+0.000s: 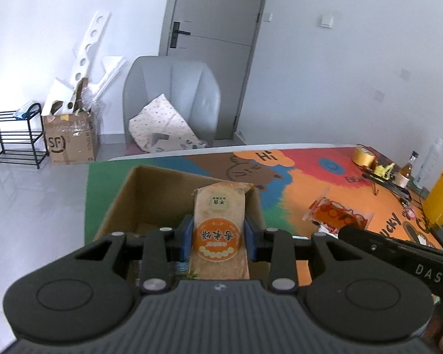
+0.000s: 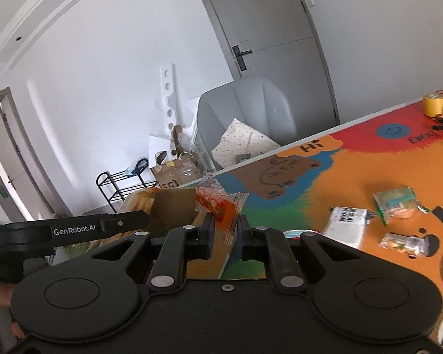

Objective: Organize snacks
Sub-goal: 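Carry both held packs into the cardboard box and open both tools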

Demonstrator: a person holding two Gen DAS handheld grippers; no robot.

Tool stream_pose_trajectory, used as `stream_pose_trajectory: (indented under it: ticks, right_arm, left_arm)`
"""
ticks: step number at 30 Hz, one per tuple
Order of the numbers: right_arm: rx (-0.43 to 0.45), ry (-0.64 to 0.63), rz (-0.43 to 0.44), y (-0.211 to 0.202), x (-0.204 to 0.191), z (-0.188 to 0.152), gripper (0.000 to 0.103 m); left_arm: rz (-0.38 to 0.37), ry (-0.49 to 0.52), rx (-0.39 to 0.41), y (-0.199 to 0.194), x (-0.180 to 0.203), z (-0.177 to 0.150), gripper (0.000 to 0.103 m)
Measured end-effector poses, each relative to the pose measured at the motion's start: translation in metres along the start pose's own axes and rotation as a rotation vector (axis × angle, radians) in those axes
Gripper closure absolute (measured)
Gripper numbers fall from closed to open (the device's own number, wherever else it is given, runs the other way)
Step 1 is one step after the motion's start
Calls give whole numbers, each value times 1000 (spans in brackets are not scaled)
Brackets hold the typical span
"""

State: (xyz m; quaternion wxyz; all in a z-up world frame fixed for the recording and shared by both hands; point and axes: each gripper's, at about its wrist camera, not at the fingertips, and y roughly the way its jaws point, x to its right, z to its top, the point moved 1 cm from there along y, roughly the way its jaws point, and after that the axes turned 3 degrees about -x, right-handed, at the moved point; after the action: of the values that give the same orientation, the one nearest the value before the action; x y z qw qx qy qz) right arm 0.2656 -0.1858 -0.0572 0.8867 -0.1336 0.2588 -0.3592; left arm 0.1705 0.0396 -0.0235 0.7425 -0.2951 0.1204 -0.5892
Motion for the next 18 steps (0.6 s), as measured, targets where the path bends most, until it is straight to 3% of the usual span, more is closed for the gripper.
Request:
stream_pose_trajectory:
  ticks: [6, 13, 16, 18]
  right_arm:
    - [-13, -26, 13, 12, -18, 4, 89]
    - [-36, -58, 27, 26, -36, 5, 89]
    - [-47, -65, 28, 32, -42, 4, 89]
    - [-54, -67, 32, 35, -45, 4, 89]
  left_arm:
    - [9, -41, -6, 2, -24, 3, 69]
    - [-29, -59, -44, 3, -36, -5, 69]
    - [-53, -56, -62, 0, -38, -10, 59]
    - [-55, -80, -63, -3, -44, -11, 43]
